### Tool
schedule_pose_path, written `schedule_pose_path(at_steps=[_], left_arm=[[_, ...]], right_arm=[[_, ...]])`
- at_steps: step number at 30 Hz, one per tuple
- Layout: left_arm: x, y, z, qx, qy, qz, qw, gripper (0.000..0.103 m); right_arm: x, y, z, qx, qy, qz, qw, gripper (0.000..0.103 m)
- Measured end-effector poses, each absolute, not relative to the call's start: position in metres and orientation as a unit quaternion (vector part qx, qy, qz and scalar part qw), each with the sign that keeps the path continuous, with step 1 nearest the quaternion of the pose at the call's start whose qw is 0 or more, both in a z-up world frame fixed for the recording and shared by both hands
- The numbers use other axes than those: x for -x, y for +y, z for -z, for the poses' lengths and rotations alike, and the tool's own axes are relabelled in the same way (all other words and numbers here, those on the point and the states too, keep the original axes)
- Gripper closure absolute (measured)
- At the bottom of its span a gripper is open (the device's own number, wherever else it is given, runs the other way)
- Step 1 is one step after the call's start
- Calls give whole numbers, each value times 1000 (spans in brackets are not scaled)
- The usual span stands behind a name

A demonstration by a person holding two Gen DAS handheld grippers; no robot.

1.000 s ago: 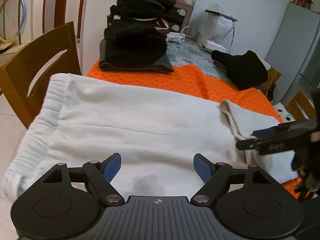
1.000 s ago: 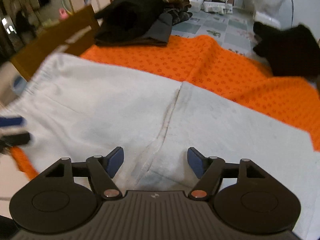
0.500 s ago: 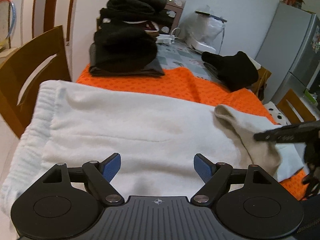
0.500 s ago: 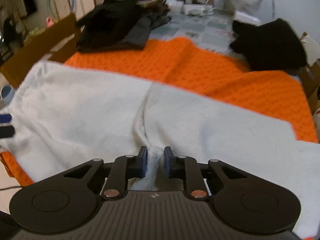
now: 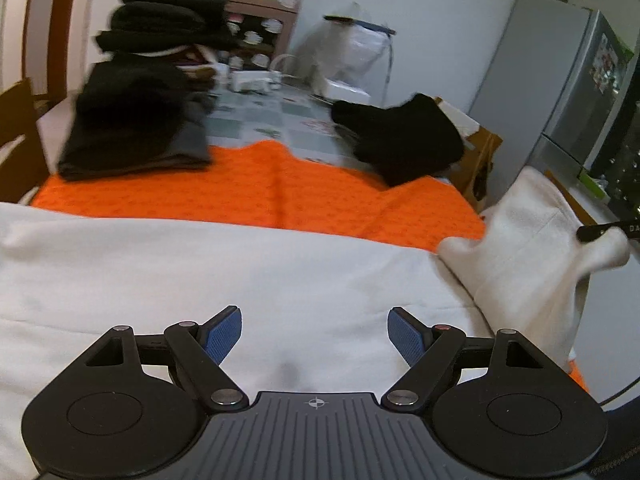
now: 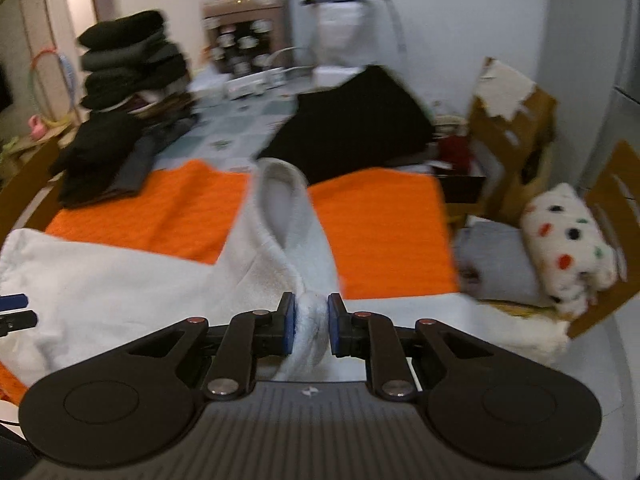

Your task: Fold clothes

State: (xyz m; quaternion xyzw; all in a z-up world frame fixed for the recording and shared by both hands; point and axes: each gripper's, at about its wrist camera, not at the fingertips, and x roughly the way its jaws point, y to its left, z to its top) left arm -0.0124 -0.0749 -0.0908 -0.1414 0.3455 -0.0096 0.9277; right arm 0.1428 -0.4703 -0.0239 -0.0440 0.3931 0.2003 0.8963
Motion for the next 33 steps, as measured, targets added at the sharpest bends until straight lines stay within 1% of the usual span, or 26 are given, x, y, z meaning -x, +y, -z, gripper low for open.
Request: schedule_pose_path(at_steps=[10,12,13,18,20,25,26,27,28,29,31,33], left_arm=[[-38,-193,98,134,367,31,920,21],[-44,-208,99,136,370,29,919,21],[-47,-215,99,136,372,29,918,21],[-57,-243,95,125,380,32,916,21],[-58,-250,95,118,384,30,915,21],[-58,-256,98,114,400,23,909,21],[-58,-257,97,111,401,23,909,21],[-57,-257,97,108,402,23,909,21],[-56,-257,96,104,404,23,909,21],[-56,-257,96,101,405,22,908,21],[-55,-257,95,99,409,19,907,21],[-55,-256,94,96,413,16,906,21]], right_arm=[[-194,-640,37,32,378,-162,911,86],[-205,-666,40,25,379,-159,911,88],[-209,-679,41,23,379,-157,912,91],[-214,-720,51,8,395,-166,903,91],[-212,-729,64,8,410,-171,896,91],[-215,-748,129,13,458,-134,879,88],[-215,-751,137,4,464,-131,876,86],[-213,-753,143,-8,467,-131,874,80],[-211,-754,149,-19,470,-133,872,70],[-209,-755,154,-33,472,-137,870,66],[-204,-753,165,-69,476,-156,863,54],[-201,-750,179,-103,483,-167,853,49]])
